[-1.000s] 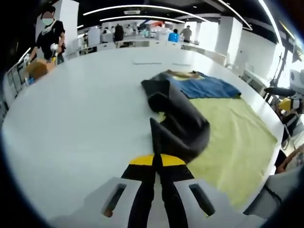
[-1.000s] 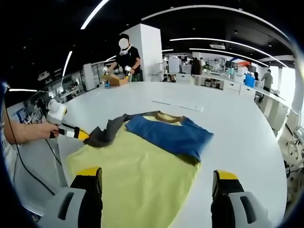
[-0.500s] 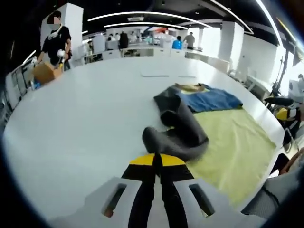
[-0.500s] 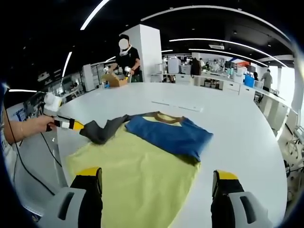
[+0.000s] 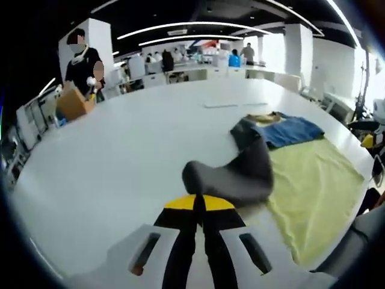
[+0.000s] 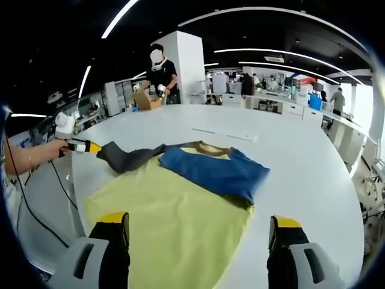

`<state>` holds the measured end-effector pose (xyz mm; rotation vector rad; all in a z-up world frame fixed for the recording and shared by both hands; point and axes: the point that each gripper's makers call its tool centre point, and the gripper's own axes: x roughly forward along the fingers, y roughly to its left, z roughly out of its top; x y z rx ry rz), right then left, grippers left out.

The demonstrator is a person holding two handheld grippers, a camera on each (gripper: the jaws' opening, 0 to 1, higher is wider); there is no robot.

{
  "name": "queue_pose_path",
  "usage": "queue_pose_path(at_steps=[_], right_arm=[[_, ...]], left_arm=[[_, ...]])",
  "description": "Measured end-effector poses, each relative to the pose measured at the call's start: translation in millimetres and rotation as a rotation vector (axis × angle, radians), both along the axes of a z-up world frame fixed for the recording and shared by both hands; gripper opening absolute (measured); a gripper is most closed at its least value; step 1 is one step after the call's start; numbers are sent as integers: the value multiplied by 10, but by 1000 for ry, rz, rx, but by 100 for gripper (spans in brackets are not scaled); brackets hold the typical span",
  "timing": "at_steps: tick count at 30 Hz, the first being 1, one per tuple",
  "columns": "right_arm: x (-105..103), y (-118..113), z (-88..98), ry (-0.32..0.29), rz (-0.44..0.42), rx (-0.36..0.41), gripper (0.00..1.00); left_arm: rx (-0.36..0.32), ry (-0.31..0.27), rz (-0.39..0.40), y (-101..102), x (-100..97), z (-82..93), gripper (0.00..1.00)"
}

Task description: Fold the garment on the visible template until the final outline fits inside the template.

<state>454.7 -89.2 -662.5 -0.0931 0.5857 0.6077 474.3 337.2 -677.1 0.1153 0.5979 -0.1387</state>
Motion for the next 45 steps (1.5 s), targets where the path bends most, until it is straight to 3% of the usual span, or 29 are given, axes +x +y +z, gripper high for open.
queue_pose_path(at_steps=[12, 17, 27, 32, 45], right_arm=[[5, -20, -19, 7, -8, -4, 95], [2, -19, -19, 8, -7, -6, 96], [6, -59, -28, 13, -13, -15, 95], [12, -50, -29, 14, -13, -15, 95], [2, -93, -43, 18, -31, -17, 96]], left_arm=[[-47, -81, 92, 283, 139, 235, 0], [2, -80, 119, 392, 145, 249, 0], [27, -104, 208, 713, 192, 250, 0], [25, -95, 251, 873, 222, 175, 0], [43, 8, 360, 1297, 145, -248, 0]])
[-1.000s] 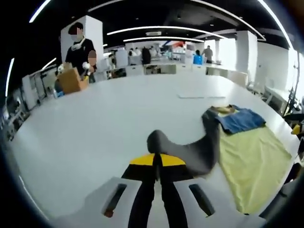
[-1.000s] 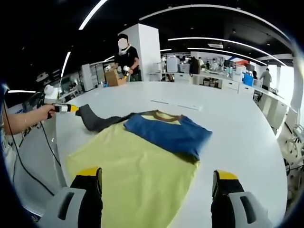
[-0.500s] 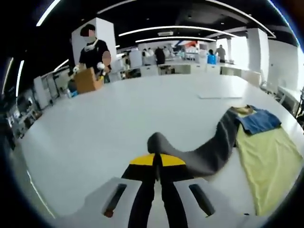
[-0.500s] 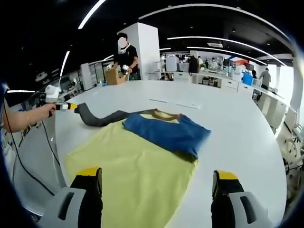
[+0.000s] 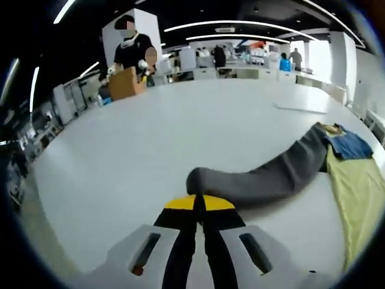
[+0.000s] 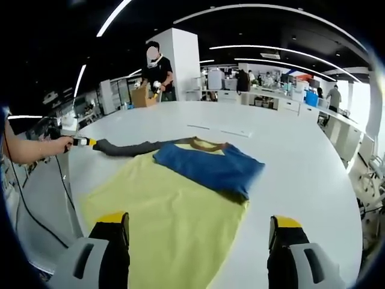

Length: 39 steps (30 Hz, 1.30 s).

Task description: Fold the garment on the visible template until the final outline fits inside the template.

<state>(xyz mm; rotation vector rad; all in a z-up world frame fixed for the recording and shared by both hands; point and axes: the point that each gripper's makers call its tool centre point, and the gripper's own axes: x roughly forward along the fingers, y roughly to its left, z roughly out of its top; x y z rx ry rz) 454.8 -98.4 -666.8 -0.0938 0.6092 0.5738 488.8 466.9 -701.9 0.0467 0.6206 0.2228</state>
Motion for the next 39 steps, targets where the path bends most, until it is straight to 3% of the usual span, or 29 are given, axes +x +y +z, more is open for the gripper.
queue_pose_path(at_steps=[15, 24, 28, 32, 39], right_arm=[[-18, -46, -21, 12, -25, -6, 96], [-26, -61, -53, 24, -34, -10, 96], [-11, -69, -45, 21, -41, -4, 96], [-12, -72, -50, 21, -46, -1, 96], [-24, -36, -59, 25, -38, 3, 96]], left_arm=[[17, 31, 50, 229, 252, -152, 0], [61, 65, 47, 264, 347, -216, 0], [61, 57, 49, 269, 341, -190, 0], [35, 33, 53, 244, 293, -165, 8], [-8, 68, 49, 229, 163, -289, 15]])
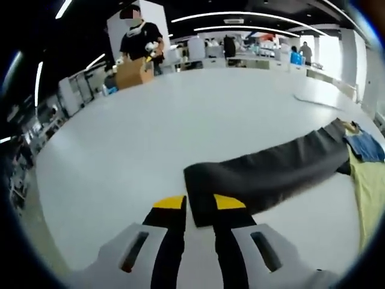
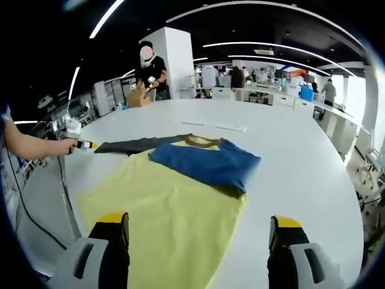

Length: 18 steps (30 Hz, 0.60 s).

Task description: Fold the garment on the visible template until the final outline fits inside the template.

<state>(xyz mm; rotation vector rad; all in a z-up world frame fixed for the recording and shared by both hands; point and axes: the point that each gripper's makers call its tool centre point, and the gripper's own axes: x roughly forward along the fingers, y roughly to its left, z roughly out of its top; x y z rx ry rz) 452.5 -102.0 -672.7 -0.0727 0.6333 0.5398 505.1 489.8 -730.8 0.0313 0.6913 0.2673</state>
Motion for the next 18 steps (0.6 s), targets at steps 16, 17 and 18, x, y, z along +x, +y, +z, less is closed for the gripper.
queue_pose_path(at_steps=[16, 17, 18], right_arm=[[-3, -5, -1, 6, -11, -3, 96], [-4, -4, 1, 5, -12, -4, 96], [-4, -3, 3, 4, -13, -3, 96]], left_arm=[[-85, 77, 62, -99, -73, -136, 16], [-101, 90, 79, -103, -90, -140, 16], [-135, 101, 98, -123, -106, -151, 16]])
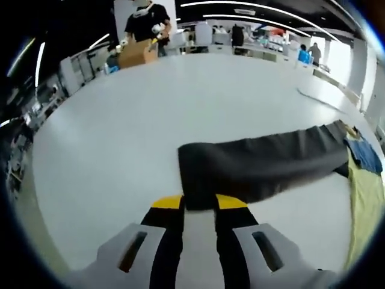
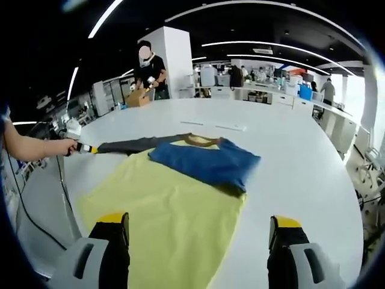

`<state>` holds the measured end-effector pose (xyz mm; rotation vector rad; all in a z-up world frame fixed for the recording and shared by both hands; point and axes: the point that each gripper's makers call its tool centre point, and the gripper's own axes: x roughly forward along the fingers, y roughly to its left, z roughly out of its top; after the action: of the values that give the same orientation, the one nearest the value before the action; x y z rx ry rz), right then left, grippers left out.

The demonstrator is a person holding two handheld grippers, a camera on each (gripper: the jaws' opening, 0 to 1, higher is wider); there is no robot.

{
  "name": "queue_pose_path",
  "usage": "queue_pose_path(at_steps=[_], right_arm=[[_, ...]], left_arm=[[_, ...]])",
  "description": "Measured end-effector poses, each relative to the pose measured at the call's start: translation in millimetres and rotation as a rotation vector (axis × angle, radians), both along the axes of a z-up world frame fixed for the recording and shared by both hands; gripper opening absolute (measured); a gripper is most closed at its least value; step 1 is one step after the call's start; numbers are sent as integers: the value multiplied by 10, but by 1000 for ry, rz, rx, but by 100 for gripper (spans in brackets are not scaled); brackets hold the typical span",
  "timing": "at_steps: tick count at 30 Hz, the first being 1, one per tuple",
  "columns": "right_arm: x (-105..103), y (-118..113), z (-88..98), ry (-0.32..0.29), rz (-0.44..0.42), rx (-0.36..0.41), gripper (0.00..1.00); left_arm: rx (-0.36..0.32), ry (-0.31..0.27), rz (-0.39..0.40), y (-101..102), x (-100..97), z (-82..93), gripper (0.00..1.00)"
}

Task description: Fold the garment on the visible template until the final outline fits inside the template.

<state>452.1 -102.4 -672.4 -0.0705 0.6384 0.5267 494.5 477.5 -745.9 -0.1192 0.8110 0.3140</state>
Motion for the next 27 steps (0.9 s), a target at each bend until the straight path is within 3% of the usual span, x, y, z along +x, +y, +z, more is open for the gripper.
queue_pose_path(at_steps=[3, 5, 10, 16, 18, 27], right_arm=[[-7, -5, -7, 3, -5, 0, 95], [-10, -4, -9, 3, -7, 0, 95], [-27, 19, -24, 8, -5, 1, 95], [-27, -10, -11, 4, -13, -5, 95], [-30, -29, -16, 6, -16, -8, 95], [-45, -18, -44, 12, -16, -11, 95]], left_arm=[[-38, -24, 50, 23, -11, -6, 16], [-7, -32, 22, 58, 4, -8, 11], [-41, -43, 20, -11, 19, -7, 2], [2, -114, 11, 68, 104, 164, 1], [58, -134, -44, 85, 178, 235, 1], [6, -49, -8, 51, 87, 76, 2]])
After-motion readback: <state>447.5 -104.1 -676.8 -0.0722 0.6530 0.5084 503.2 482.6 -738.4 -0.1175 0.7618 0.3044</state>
